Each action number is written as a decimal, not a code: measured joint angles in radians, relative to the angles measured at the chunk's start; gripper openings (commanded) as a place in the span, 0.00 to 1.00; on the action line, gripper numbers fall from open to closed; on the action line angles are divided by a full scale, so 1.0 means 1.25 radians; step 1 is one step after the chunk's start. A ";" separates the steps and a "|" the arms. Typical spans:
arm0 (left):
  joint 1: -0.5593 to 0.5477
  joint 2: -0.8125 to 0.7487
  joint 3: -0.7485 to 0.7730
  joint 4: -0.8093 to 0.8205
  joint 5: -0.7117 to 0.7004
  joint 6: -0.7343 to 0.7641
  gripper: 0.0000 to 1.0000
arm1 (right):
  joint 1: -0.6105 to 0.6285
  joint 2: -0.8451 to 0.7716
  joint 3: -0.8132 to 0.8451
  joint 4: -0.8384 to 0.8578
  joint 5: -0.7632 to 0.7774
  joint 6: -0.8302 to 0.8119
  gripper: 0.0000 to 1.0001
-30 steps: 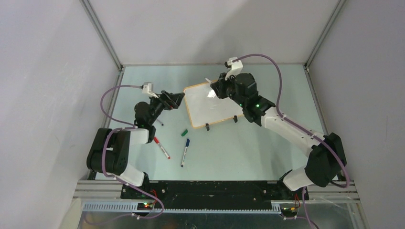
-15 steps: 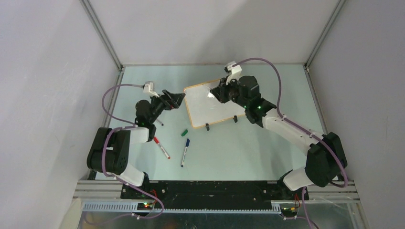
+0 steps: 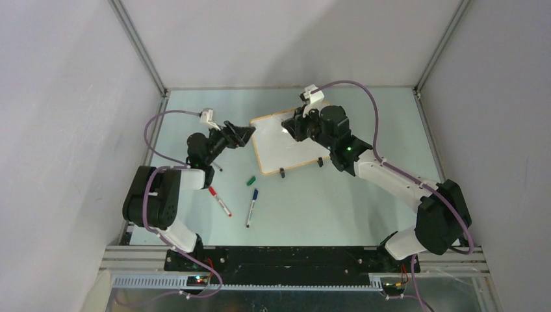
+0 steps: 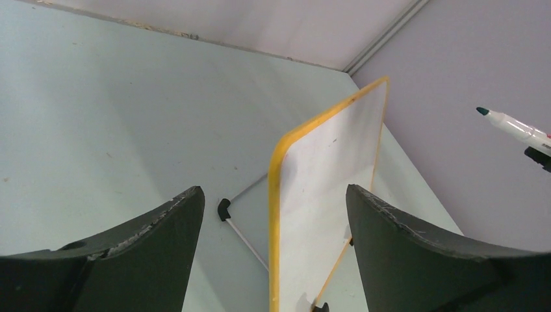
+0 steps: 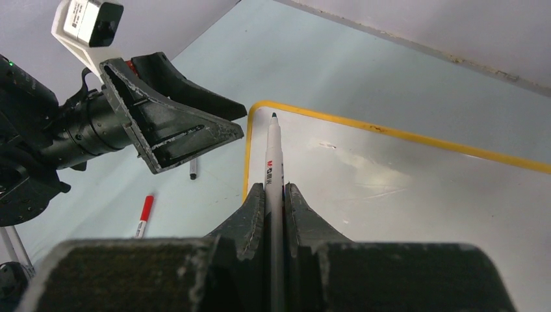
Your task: Write a sentence on the whiteboard
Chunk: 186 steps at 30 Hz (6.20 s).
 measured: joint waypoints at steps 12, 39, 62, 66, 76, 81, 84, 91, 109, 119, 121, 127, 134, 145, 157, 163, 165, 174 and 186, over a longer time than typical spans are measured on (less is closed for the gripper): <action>-0.001 0.039 0.045 0.006 0.049 -0.005 0.61 | 0.000 0.006 0.000 0.021 0.000 0.008 0.00; -0.001 0.074 0.083 -0.060 0.070 -0.021 0.28 | 0.008 0.065 0.000 0.067 0.028 0.014 0.00; -0.001 0.061 0.079 -0.047 0.078 -0.020 0.22 | 0.054 0.066 0.000 0.063 0.115 0.022 0.00; -0.001 0.060 0.076 -0.046 0.078 -0.021 0.22 | 0.053 0.066 0.000 0.063 0.121 0.025 0.00; -0.001 0.055 0.071 -0.045 0.078 -0.020 0.22 | 0.052 0.066 0.000 0.063 0.118 0.045 0.00; -0.001 0.052 0.069 -0.045 0.078 -0.020 0.22 | 0.052 0.066 0.000 0.064 0.117 0.063 0.00; -0.001 0.052 0.069 -0.045 0.078 -0.020 0.22 | 0.052 0.066 0.000 0.064 0.113 0.077 0.00; -0.001 0.052 0.069 -0.045 0.078 -0.020 0.22 | 0.051 0.066 0.000 0.063 0.111 0.085 0.00; -0.001 0.051 0.069 -0.045 0.078 -0.014 0.21 | 0.060 0.067 0.000 0.064 0.118 0.090 0.00; -0.002 0.051 0.069 -0.045 0.078 -0.014 0.21 | 0.088 0.107 0.031 0.035 0.153 0.051 0.00; -0.002 0.051 0.069 -0.045 0.078 -0.014 0.21 | 0.096 0.126 0.048 0.021 0.160 0.040 0.00; -0.002 0.051 0.069 -0.045 0.078 -0.014 0.21 | 0.111 0.166 0.099 -0.030 0.172 0.017 0.00; -0.003 0.051 0.069 -0.045 0.077 -0.014 0.21 | 0.117 0.192 0.135 -0.070 0.181 0.000 0.00; -0.003 0.050 0.068 -0.045 0.077 -0.014 0.21 | 0.125 0.228 0.169 -0.105 0.204 -0.015 0.00; -0.003 0.048 0.065 -0.043 0.077 -0.014 0.21 | 0.128 0.235 0.172 -0.106 0.220 -0.021 0.00; -0.003 0.048 0.065 -0.043 0.077 -0.014 0.21 | 0.129 0.237 0.172 -0.106 0.224 -0.021 0.00; -0.003 0.048 0.065 -0.043 0.077 -0.014 0.21 | 0.131 0.237 0.172 -0.106 0.224 -0.023 0.00; -0.003 0.048 0.065 -0.043 0.077 -0.013 0.21 | 0.135 0.238 0.173 -0.106 0.226 -0.030 0.00; -0.003 0.048 0.064 -0.043 0.071 -0.013 0.21 | 0.135 0.263 0.205 -0.109 0.240 -0.030 0.00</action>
